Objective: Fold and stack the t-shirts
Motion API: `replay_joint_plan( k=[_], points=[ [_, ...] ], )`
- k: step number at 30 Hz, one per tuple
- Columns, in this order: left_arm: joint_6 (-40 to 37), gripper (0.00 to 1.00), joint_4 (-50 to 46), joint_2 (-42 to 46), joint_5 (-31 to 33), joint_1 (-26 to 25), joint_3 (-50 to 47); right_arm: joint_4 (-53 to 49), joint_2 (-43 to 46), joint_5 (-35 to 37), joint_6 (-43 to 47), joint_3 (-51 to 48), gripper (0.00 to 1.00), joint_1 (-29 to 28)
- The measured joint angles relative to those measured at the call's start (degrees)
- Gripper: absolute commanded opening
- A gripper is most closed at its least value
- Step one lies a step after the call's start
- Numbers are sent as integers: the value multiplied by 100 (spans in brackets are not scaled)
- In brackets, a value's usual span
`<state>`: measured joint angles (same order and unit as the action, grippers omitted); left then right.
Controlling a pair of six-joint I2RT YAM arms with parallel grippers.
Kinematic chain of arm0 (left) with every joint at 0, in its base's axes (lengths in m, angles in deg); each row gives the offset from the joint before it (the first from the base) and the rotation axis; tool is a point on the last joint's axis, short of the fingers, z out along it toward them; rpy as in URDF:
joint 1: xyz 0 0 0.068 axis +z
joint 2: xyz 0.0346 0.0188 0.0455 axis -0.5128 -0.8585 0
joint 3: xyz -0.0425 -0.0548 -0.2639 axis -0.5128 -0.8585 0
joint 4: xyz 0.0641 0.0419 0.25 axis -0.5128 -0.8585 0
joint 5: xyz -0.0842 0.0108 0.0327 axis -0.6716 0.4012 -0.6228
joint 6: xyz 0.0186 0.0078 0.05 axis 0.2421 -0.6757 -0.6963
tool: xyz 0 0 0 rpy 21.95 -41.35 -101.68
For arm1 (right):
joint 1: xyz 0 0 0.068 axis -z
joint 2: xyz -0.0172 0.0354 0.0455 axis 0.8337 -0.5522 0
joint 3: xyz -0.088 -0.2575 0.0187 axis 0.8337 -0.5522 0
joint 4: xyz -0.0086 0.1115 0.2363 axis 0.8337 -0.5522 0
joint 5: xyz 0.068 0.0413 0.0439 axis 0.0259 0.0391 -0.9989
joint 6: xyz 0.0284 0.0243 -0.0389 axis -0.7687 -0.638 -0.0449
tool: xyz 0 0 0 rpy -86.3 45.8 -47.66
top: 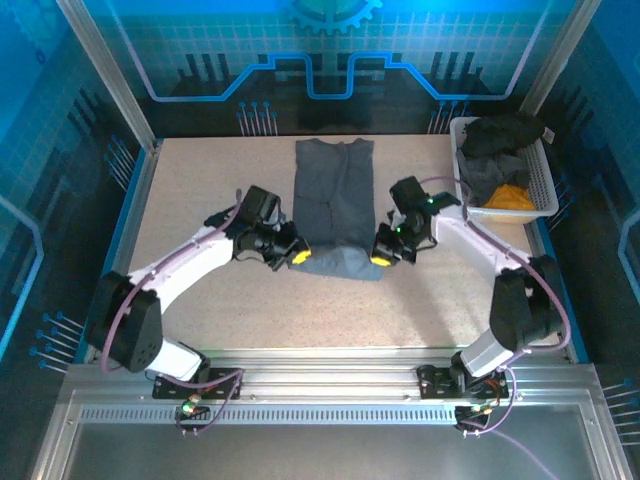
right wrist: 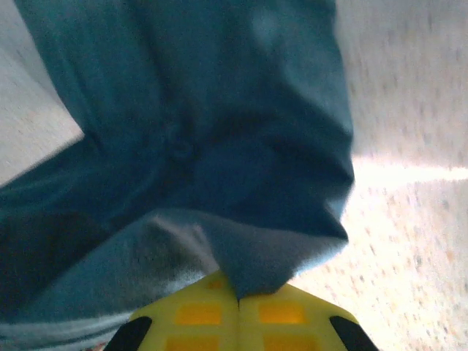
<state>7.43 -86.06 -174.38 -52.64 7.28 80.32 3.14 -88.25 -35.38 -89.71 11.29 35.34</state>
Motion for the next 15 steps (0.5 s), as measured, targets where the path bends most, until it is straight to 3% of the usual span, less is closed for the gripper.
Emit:
replay_joint_plan(
  k=[9,13,15],
  points=[
    [90,0,809,-1827,66,643,1276,-57,-2179,63,295,2470,0,411],
    [94,0,999,-2369,66,774,1681,-90,-2874,114,330,3112,0,474],
    [96,6,1045,-2601,63,828,1869,-107,-3143,125,330,3322,0,501]
  ],
)
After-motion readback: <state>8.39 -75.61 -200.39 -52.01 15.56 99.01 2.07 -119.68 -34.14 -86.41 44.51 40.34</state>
